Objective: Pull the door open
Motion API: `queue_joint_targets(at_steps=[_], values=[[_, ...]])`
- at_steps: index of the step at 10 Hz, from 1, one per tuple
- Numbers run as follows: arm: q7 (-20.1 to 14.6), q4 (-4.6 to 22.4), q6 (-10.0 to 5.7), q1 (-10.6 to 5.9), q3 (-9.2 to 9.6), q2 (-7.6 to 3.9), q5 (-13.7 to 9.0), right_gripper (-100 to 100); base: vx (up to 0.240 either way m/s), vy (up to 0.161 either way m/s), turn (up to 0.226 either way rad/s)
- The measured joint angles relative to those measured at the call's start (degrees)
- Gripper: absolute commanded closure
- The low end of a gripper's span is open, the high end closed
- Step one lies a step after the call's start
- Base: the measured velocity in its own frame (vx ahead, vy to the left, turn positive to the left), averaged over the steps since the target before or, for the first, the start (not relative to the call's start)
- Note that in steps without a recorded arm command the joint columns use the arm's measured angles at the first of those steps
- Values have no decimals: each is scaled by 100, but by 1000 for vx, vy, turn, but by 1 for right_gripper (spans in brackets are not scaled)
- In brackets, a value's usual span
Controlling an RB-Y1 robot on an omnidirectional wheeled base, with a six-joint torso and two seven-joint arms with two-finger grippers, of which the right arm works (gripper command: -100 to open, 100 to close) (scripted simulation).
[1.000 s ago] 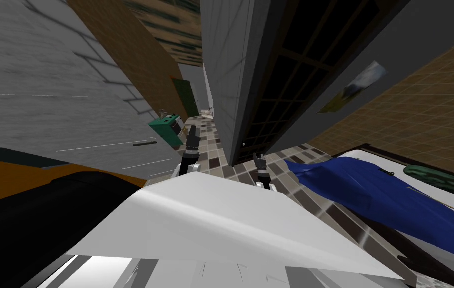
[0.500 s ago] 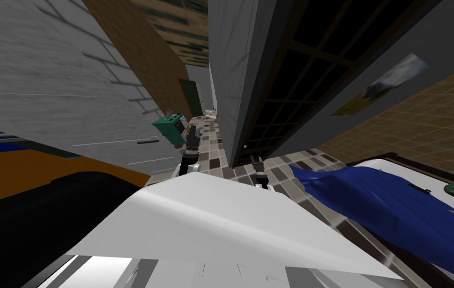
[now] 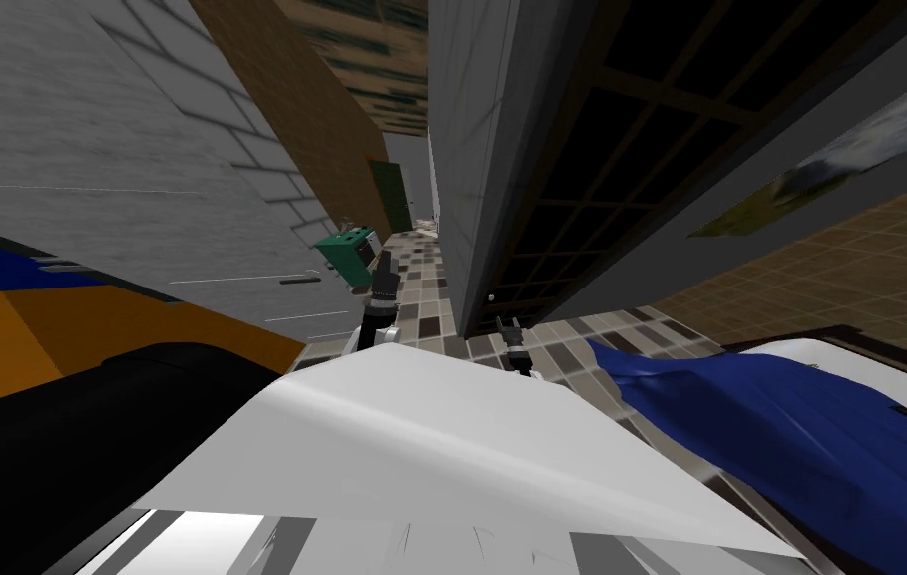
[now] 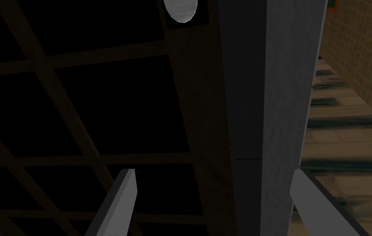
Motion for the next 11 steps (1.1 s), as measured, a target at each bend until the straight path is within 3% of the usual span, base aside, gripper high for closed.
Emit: queue_joint_targets(at_steps=[11], values=[[956, 1376, -225, -380, -83, 7, 393, -100, 51, -62, 80]])
